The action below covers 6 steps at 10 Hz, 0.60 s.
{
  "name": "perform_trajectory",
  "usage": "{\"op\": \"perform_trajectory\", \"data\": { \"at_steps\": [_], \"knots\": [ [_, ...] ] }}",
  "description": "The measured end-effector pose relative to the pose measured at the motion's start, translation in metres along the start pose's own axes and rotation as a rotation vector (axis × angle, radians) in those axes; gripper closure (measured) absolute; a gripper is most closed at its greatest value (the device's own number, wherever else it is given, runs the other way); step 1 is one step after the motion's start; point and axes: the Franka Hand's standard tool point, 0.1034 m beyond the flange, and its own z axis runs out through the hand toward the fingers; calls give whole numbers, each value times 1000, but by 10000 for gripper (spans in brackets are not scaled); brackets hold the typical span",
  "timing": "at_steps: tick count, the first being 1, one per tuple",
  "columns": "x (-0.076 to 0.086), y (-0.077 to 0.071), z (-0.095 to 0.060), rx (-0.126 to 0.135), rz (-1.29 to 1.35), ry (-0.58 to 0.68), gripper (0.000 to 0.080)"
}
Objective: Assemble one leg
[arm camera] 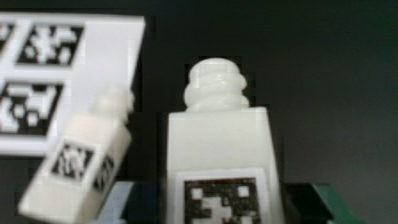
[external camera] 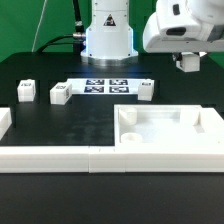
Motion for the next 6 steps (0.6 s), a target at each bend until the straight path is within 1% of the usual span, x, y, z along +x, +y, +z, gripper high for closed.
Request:
{"op": "perform_trajectory", "data": {
  "at_steps": [1,2,3,4,5,6],
  "knots": [
    [-1,1,-1,5,-3,85,512],
    [6,3,-7,13,-41,161,512],
    [14,6,-22,22,-64,275,512],
    [12,12,-32,22,-83,356,512],
    [12,15,-38,18,-95,424,512],
    [17,13,-39,22,-99,539,512]
  ]
}}
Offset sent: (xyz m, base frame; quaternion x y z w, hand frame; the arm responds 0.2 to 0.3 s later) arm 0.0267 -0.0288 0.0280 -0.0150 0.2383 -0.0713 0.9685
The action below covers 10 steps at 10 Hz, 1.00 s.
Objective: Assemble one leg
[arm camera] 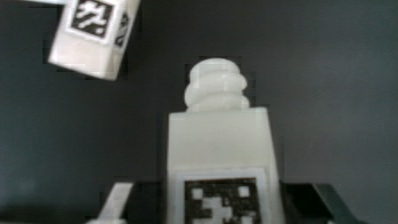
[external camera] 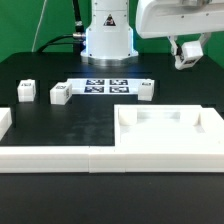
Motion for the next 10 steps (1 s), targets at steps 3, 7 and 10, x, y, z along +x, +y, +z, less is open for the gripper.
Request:
{"op": "perform_trajectory", "data": {
  "at_steps": [3,7,10],
  "knots": [
    [8,3,-1,-1,-18,261,512],
    [57,27,-19,-24,-91,412,512],
    [69,34,-22,-32,-116,424,512]
  ]
}}
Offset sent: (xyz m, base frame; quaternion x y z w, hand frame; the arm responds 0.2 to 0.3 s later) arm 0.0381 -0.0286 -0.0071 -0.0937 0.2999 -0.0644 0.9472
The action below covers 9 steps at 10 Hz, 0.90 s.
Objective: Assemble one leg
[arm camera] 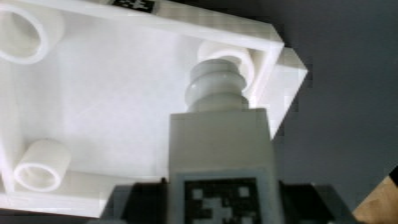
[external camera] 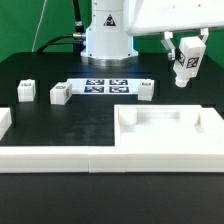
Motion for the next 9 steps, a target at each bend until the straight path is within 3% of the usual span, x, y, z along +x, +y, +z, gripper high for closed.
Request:
{"op": "perform_trajectory", "data": {
  "at_steps": [3,4,6,9],
  "knots": [
    [1,0,1,0,-4,0,512],
    [12,1,7,2,-13,9,512],
    [58,6,20,5,-32,45,512],
    [91,14,34,1,-57,89,512]
  ]
}}
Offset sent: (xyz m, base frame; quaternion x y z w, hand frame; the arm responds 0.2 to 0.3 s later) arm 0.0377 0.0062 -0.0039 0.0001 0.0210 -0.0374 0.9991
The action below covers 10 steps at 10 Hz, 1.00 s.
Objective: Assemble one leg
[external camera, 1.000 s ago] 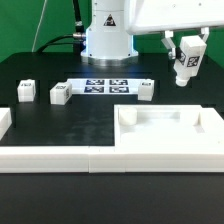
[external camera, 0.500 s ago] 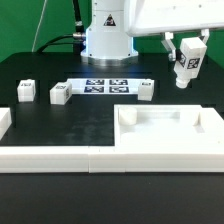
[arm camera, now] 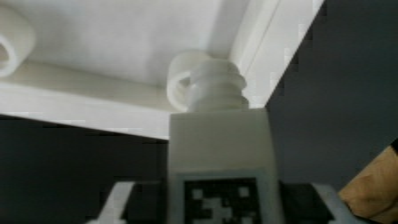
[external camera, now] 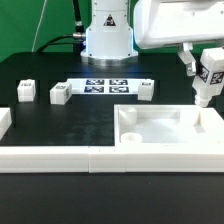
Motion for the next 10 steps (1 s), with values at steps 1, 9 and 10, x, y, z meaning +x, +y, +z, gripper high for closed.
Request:
{"op": "perform_trajectory", "data": {
  "at_steps": [1,9,10],
  "knots": [
    [0,1,1,-6,0,28,511],
    [11,10,24,-35,-16,149,511],
    [11,10,31,-34,-14,147,511]
  ]
}}
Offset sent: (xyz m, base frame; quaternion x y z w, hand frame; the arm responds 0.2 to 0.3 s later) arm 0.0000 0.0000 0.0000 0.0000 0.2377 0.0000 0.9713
